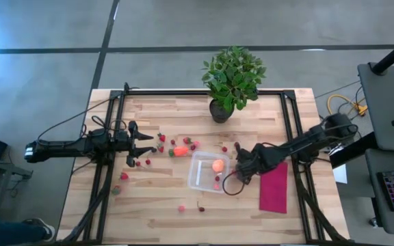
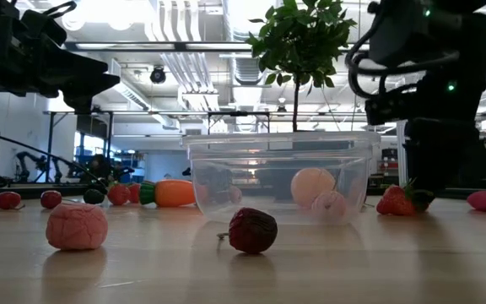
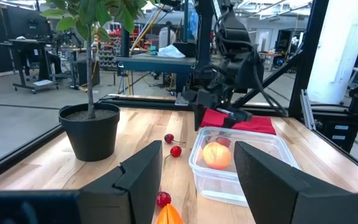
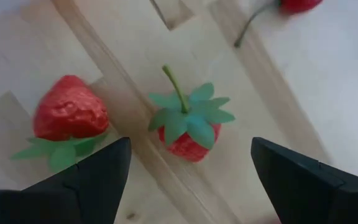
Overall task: Pick and placing Produce into tupperware
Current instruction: Put the red strawberry into the transparent bin, then put the red cherry into the transparent bin
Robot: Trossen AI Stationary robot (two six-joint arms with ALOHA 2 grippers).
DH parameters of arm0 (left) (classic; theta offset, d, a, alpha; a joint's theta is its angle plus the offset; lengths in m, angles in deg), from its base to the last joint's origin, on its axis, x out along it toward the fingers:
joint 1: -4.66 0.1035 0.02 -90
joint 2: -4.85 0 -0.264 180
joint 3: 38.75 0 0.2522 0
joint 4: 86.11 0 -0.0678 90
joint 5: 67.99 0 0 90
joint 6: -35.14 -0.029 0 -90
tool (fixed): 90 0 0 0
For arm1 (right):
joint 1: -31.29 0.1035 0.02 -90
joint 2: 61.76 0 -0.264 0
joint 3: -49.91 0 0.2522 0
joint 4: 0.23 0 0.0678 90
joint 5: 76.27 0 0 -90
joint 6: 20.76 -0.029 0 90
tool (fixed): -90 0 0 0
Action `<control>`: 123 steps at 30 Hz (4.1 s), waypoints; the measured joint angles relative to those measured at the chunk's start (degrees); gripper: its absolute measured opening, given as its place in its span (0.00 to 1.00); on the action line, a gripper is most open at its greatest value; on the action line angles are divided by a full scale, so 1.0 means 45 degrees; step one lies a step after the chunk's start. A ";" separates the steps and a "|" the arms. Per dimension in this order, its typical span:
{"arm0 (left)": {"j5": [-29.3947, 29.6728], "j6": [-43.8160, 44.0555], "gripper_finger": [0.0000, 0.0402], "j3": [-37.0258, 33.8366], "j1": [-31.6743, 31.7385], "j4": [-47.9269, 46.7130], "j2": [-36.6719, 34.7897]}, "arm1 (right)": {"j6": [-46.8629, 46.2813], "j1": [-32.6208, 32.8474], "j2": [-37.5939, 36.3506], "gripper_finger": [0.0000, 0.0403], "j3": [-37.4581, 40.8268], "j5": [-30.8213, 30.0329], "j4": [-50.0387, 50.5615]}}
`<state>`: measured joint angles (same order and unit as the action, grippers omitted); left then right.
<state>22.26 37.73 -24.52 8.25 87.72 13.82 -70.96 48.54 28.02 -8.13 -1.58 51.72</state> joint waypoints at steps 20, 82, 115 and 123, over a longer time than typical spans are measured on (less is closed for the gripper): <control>0.0000 0.0000 0.47 0.0000 -0.0005 -0.0003 0.0000 | 0.0107 -0.2953 -0.0473 0.62 0.0262 0.3702 -0.1481; 0.0000 0.0000 0.47 0.0000 -0.0002 0.0014 0.0080 | -0.0328 -0.3224 -0.2478 0.37 -0.2526 0.5733 0.0632; 0.0005 0.0000 0.47 0.0000 -0.0004 0.0023 0.0070 | -0.1253 -0.3729 0.0881 0.69 -0.8523 0.2207 0.6742; 0.0000 0.0000 0.47 0.0000 -0.0003 -0.0002 0.0079 | -0.2585 -0.5045 -0.0523 0.70 -0.4552 0.2824 0.4743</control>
<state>22.26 37.73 -24.52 8.24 87.71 14.18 -82.59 25.84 25.67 -28.61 11.13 73.06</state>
